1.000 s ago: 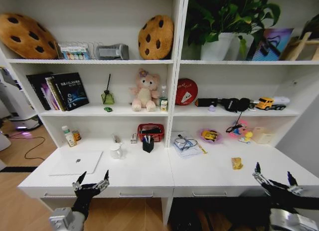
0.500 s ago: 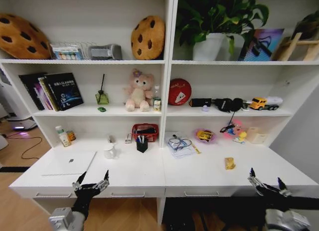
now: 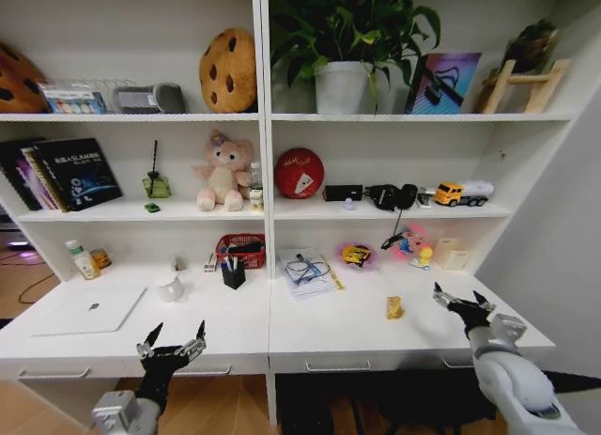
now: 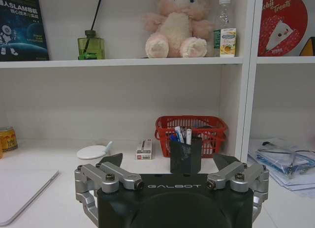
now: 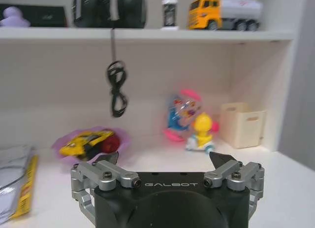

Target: Organize the objects on the table.

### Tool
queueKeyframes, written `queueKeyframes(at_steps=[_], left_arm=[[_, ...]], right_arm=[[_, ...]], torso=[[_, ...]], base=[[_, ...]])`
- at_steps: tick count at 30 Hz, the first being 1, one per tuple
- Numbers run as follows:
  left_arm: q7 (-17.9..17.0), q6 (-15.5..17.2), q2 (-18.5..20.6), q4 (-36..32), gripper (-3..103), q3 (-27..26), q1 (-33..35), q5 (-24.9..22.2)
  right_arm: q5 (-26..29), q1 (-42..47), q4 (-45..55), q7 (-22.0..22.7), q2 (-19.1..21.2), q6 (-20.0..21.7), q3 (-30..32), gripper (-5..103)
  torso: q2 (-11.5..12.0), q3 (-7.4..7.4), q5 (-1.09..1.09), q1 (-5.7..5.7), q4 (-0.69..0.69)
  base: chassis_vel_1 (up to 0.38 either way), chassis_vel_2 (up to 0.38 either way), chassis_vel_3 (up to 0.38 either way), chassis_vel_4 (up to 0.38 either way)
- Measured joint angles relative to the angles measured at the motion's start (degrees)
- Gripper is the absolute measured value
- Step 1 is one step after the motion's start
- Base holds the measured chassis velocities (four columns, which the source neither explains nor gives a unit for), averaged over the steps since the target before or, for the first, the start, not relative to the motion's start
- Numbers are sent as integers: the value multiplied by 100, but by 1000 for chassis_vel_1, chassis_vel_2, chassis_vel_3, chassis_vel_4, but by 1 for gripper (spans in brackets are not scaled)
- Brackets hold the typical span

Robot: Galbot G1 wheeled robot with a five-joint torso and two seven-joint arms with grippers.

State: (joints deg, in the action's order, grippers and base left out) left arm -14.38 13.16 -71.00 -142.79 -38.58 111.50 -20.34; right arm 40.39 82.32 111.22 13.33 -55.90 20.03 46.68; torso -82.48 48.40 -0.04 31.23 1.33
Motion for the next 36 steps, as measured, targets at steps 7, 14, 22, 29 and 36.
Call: queueKeyframes(at_steps=[7,14,22,29,36], left_arm=[[-2,0,0,0,100,-1,0,0],[-1,0,0,0,100,0,0,0],[-1,0,0,0,100,0,0,0],[-1,0,0,0,100,0,0,0],[-1,0,0,0,100,0,0,0]], right_arm=[[-272,-234,-388,-271,-2,117,-587,100],[-584,-566,-1003,-278,-107,82,-1032,100],[-713,-693,-1336,-289,-211,16,-1296,100],[-775,-933,-1656,-272,-233,-41,-1449,100],[-774,-1170,-1855,-266,-181,-58,-1584,99]], torso=[[0,0,2,0,0],[-1,0,4,-1,0],[-1,0,3,-1,0],[-1,0,3,-1,0],[-1,0,3,-1,0]], base=[[39,53,-26,-34],[0,0,0,0],[0,0,0,0],[0,0,0,0],[0,0,0,0]])
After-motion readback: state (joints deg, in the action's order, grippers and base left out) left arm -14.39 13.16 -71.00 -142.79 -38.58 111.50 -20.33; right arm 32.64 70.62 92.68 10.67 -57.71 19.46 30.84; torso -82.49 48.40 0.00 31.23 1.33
